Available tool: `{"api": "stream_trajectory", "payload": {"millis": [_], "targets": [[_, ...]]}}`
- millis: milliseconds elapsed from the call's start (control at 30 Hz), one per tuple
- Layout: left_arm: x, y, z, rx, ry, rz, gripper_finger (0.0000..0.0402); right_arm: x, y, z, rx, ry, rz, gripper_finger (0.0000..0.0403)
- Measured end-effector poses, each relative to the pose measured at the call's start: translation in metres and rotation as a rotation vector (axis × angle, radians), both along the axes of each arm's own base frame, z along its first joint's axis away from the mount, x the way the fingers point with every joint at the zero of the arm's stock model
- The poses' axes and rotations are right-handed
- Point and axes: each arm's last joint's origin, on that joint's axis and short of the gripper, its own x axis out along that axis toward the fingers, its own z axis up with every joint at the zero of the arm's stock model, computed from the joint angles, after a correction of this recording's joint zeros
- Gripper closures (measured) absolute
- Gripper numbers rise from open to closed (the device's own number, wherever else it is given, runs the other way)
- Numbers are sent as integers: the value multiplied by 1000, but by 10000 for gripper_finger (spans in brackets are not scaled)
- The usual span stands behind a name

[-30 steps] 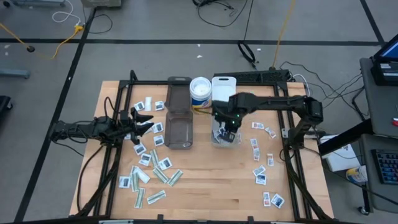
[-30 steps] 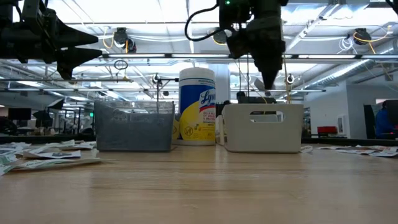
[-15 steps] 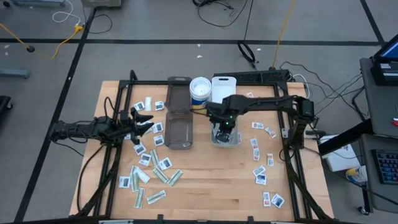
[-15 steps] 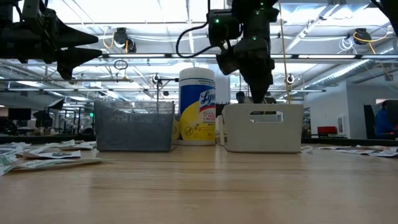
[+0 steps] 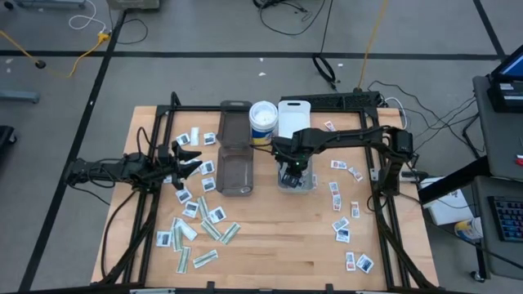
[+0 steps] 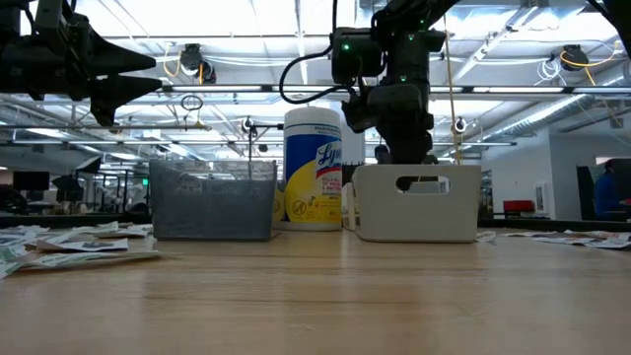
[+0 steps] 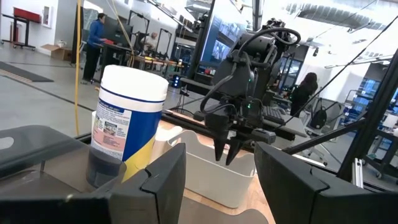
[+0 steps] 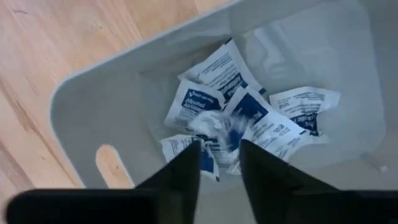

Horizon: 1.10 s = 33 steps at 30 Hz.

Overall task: Pick & Place First Aid Supplies
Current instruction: Put the top alcohol pad into the gray bin

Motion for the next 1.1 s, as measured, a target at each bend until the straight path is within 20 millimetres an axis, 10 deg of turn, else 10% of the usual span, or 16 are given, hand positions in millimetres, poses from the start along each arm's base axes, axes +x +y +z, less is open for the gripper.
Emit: {"api": "stream_trajectory", "payload": {"millis": [333, 700, 1100], "targets": [[0, 0, 0, 0, 0, 0, 206, -1, -2, 3, 8, -14, -36, 162], [0, 0, 0, 0, 0, 0, 206, -21, 23, 38, 34, -4, -322, 164], [0, 0, 0, 0, 0, 0, 206, -60, 95, 59, 47, 34, -383, 165]]}}
